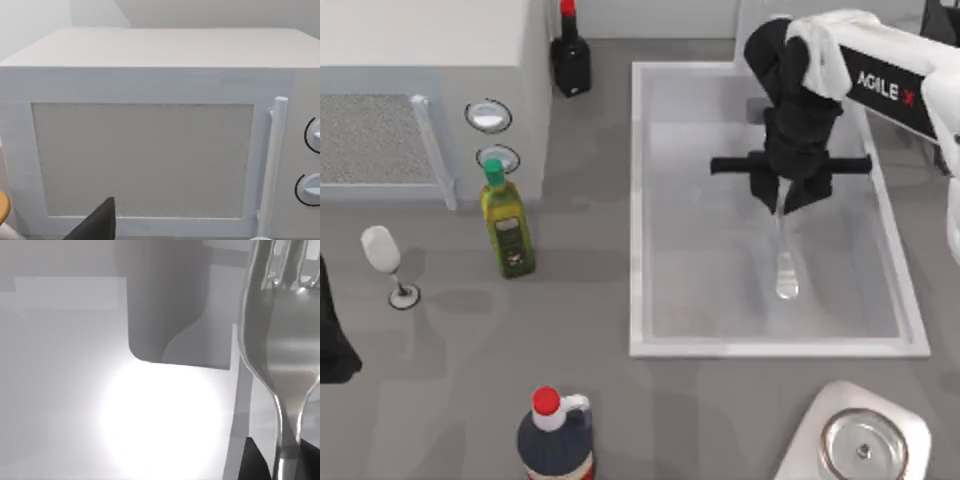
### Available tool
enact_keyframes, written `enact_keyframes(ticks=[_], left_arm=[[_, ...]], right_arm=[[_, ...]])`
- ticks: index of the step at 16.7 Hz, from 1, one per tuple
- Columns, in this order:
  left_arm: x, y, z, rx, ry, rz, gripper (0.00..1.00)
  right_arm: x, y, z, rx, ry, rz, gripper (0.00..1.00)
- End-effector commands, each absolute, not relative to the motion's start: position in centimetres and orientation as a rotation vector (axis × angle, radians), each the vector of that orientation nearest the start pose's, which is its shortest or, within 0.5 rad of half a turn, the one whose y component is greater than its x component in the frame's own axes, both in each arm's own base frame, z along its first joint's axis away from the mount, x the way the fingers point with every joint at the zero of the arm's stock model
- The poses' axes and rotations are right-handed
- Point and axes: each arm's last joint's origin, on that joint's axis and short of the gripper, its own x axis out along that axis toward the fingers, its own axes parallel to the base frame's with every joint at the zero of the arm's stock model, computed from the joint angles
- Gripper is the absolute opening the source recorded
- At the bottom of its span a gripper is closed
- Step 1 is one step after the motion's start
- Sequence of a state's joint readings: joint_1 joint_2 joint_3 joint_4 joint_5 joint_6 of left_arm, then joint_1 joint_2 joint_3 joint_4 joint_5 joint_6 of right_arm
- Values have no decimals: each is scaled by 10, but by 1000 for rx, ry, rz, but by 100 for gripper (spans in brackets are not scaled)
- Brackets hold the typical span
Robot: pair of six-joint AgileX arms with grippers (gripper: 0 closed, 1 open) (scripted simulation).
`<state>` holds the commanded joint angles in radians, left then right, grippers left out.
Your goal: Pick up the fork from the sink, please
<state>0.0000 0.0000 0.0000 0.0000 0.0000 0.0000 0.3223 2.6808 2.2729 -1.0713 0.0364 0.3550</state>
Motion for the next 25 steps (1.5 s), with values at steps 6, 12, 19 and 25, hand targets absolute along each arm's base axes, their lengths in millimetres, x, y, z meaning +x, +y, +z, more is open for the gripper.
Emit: enact_keyframes(ticks=[6,12,19,25], left_arm=[[106,-1,160,0,0,0,100],[106,-1,160,0,0,0,100],[106,-1,160,0,0,0,100],[106,-1,160,0,0,0,100]], right_arm=[[486,172,197,40,1404,-10,0],[484,169,186,6,1521,-5,0],[484,168,187,5,1522,-3,0],[474,119,229,7,1509,-2,0]])
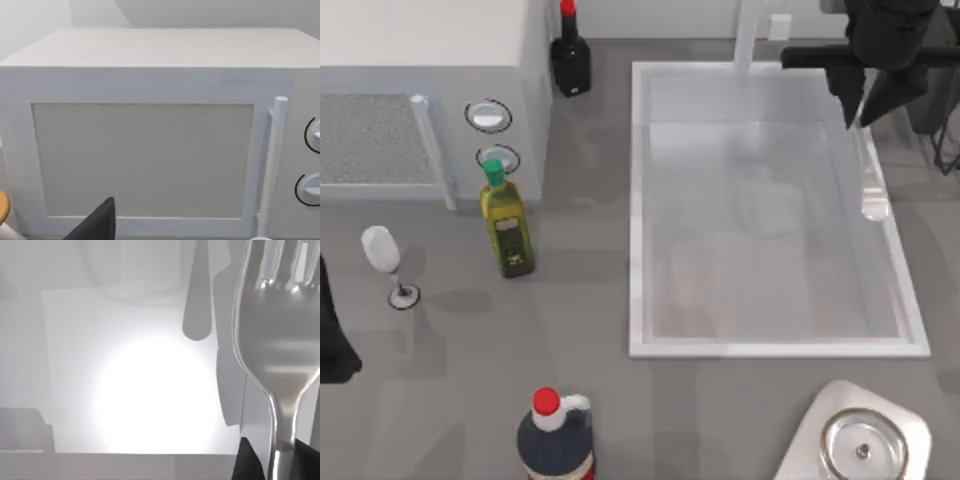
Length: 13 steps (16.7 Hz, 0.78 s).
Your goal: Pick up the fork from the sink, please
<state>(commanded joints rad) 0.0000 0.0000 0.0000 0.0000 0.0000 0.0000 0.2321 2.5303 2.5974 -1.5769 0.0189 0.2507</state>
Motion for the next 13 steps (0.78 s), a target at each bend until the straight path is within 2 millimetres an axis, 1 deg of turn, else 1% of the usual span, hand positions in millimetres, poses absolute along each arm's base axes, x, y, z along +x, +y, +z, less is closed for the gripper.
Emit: enact_keyframes(ticks=[3,6,8,11,13], left_arm=[[106,-1,160,0,0,0,100],[106,-1,160,0,0,0,100],[106,-1,160,0,0,0,100],[106,-1,160,0,0,0,100],[106,-1,160,0,0,0,100]], right_arm=[[451,80,246,0,1545,-9,0],[415,42,253,-1,1591,-13,0],[388,21,257,1,1605,-12,0],[353,-1,265,6,1590,-9,0],[338,-9,269,8,1576,-8,0]])
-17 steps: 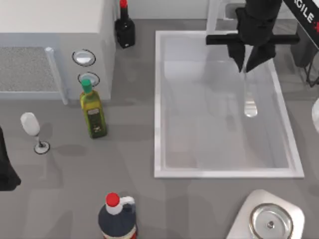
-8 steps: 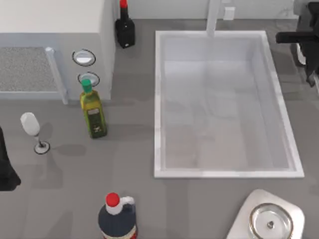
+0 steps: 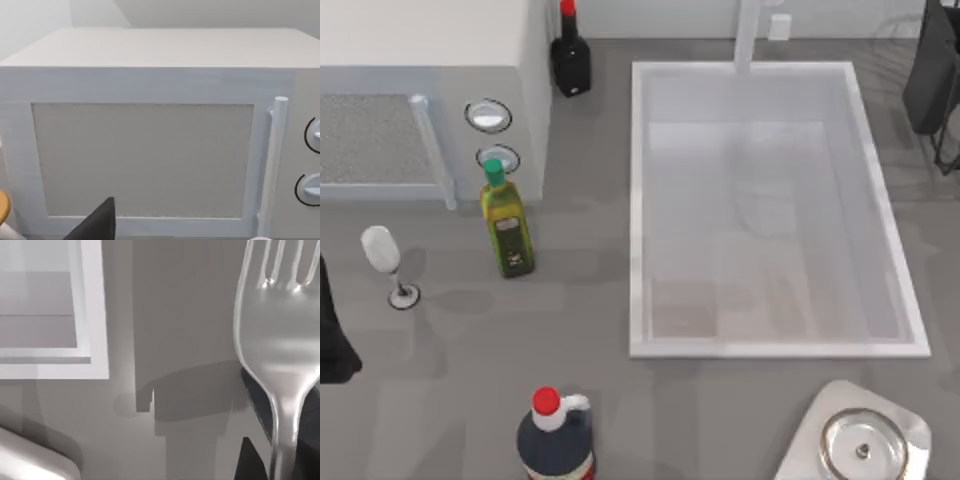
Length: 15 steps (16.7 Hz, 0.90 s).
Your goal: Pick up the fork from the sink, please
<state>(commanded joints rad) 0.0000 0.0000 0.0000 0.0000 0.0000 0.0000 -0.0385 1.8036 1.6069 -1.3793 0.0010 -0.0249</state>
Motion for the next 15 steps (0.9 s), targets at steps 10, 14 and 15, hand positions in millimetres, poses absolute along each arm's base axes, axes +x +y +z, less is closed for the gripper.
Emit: enact_keyframes(ticks=[10,14,15], left_arm=[[106,-1,160,0,0,0,100],[106,-1,160,0,0,0,100],[106,-1,160,0,0,0,100]], right_arm=[[336,-8,257,10,1559,7,0],[341,-2,221,14,1539,34,0],[342,-1,210,13,1539,38,0]])
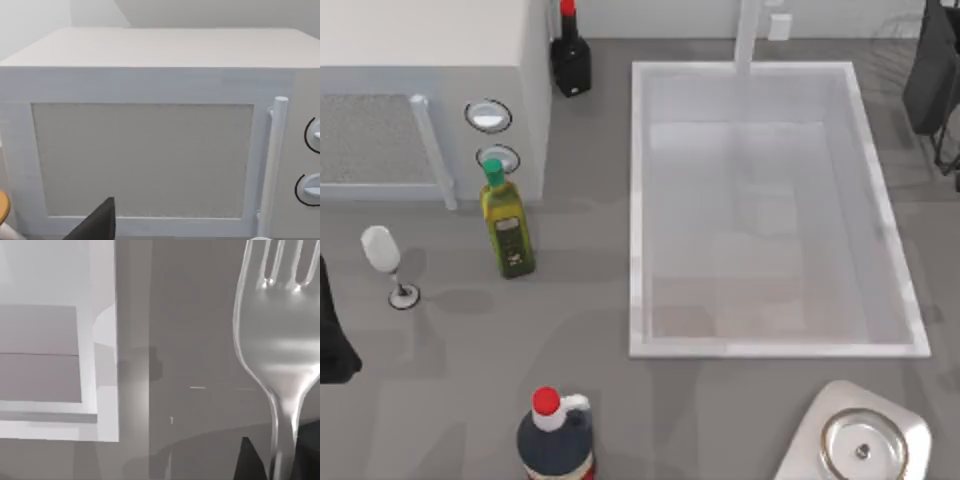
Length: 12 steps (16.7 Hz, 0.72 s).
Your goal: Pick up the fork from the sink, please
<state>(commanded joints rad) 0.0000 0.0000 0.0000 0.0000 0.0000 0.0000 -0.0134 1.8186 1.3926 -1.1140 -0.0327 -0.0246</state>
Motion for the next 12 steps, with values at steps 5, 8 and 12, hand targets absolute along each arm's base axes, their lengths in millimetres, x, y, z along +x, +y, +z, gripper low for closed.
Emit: enact_keyframes(ticks=[5,8,12], left_arm=[[106,-1,160,0,0,0,100],[106,-1,160,0,0,0,100],[106,-1,160,0,0,0,100]], right_arm=[[338,-5,167,8,1560,19,0],[333,-12,160,8,1571,-8,0],[333,-12,160,8,1571,-8,8]])
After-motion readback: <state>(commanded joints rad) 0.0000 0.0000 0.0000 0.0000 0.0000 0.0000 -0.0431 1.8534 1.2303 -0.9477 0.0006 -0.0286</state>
